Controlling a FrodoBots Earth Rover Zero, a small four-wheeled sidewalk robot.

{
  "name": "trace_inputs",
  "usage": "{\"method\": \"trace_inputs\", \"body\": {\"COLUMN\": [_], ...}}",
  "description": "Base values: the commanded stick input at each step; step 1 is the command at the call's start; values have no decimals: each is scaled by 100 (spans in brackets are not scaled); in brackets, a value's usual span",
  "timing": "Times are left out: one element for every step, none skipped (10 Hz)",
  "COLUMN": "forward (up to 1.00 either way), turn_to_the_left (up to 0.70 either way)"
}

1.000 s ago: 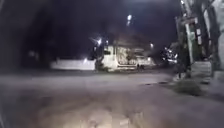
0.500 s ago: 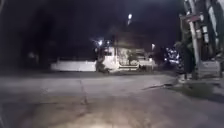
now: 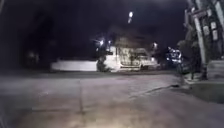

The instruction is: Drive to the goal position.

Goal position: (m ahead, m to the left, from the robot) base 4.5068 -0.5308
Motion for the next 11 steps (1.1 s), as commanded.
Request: {"method": "trace_inputs", "body": {"forward": [70, 70, 70, 70, 70, 70, 70, 70, 70, 70, 70], "turn_to_the_left": [-27, 0, 0, 0, 0, 0, 0, 0, 0, 0, 0]}}
